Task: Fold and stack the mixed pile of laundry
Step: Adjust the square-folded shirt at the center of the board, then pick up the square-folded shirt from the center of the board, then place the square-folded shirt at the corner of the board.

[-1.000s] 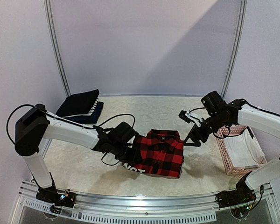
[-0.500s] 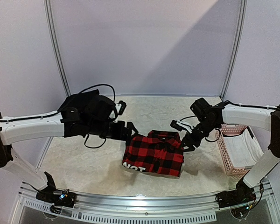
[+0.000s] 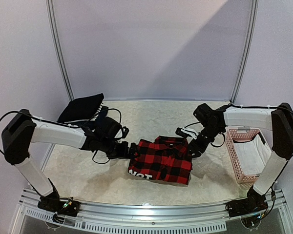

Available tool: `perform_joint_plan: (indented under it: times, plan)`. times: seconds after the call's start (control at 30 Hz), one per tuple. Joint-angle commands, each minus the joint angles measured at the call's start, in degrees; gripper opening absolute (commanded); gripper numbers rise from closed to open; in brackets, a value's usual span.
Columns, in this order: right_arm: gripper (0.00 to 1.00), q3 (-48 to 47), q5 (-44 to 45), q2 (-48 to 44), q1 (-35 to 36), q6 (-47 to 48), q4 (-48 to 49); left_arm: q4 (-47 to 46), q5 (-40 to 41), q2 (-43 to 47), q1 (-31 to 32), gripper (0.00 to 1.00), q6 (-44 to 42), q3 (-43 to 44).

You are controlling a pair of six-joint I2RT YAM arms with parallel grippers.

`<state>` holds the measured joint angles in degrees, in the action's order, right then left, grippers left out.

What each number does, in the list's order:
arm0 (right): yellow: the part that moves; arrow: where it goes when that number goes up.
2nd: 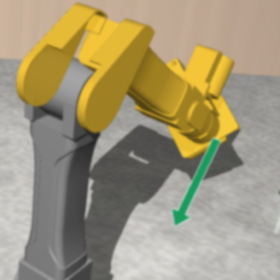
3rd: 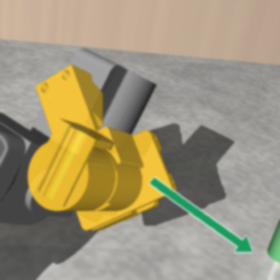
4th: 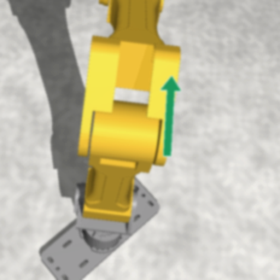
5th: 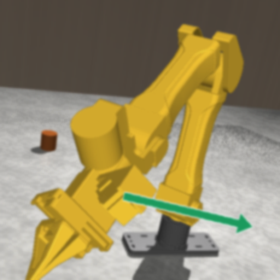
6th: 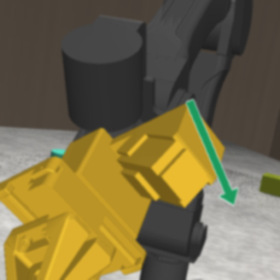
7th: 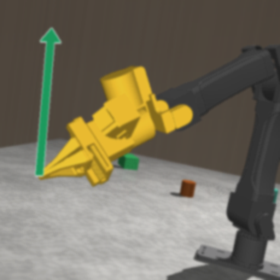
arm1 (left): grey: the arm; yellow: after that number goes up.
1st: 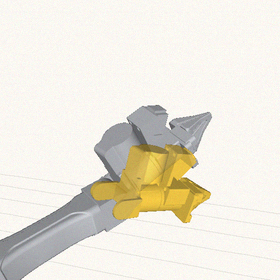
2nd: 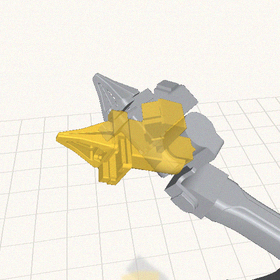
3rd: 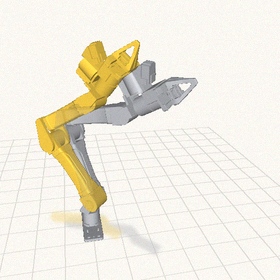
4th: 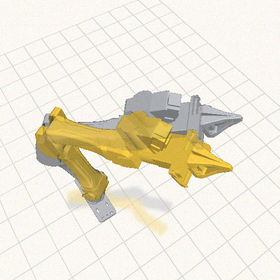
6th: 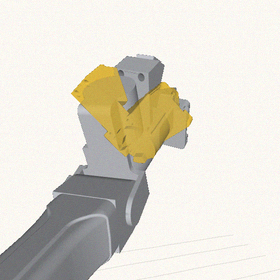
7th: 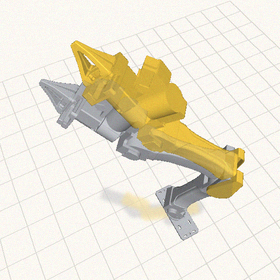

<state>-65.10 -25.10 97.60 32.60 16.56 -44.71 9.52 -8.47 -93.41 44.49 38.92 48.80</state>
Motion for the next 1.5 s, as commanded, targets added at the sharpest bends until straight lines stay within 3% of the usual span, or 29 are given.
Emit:
perform_joint_plan:
  times: [0.0, 0.07, 0.23, 0.4, 0.6, 0.73, 0.77, 1.0, 1.47]
  plan:
    - [0.33, -3.21, 0.83, 5.57, 1.07, 0.65, 0.23, -13.61, -12.37, -6.27, -0.98, 1.0, -0.13, 1.55]
    - [0.23, -4.21, 0.97, 7.93, 1.75, 1.25, 2.04, -14.36, -16.49, -10.15, -0.98, 1.0, -0.22, 3.77]
    - [0.19, -5.29, 1.77, 10.0, 4.4, 2.58, 6.81, -18.53, -21.61, -15.97, -0.98, 0.95, 3.45, 5.51]
    - [0.2, -6.39, 4.71, 11.09, 6.16, 3.62, 9.15, -19.04, -22.64, -16.8, -1.07, 0.78, 4.25, 6.26]
    - [0.3, -7.15, 10.02, 8.21, 6.05, 5.39, 5.58, -8.45, -20.2, -13.09, -2.37, 0.51, -0.47, 10.27]
    - [0.44, -8.84, 8.54, 1.38, 3.21, 8.3, -2.67, 11.47, -12.04, -11.1, -3.55, 0.34, -9.34, 18.22]
    - [0.49, -10.79, 5.86, -2.65, 1.14, 9.62, -8.24, 25.73, -5.59, -11.38, -4.74, 0.23, -16.56, 24.63]
    - [0.52, -6.84, 7.42, -12.32, -0.87, 10.04, -8.57, 42.24, 12.1, -13.84, -8.84, 0.0, -28.9, 38.33]
    - [0.52, -1.35, 8.34, -17.81, -2.5, 7.38, -4.4, 56.25, 31.88, -27.3, -14.4, 0.0, -40.98, 70.97]
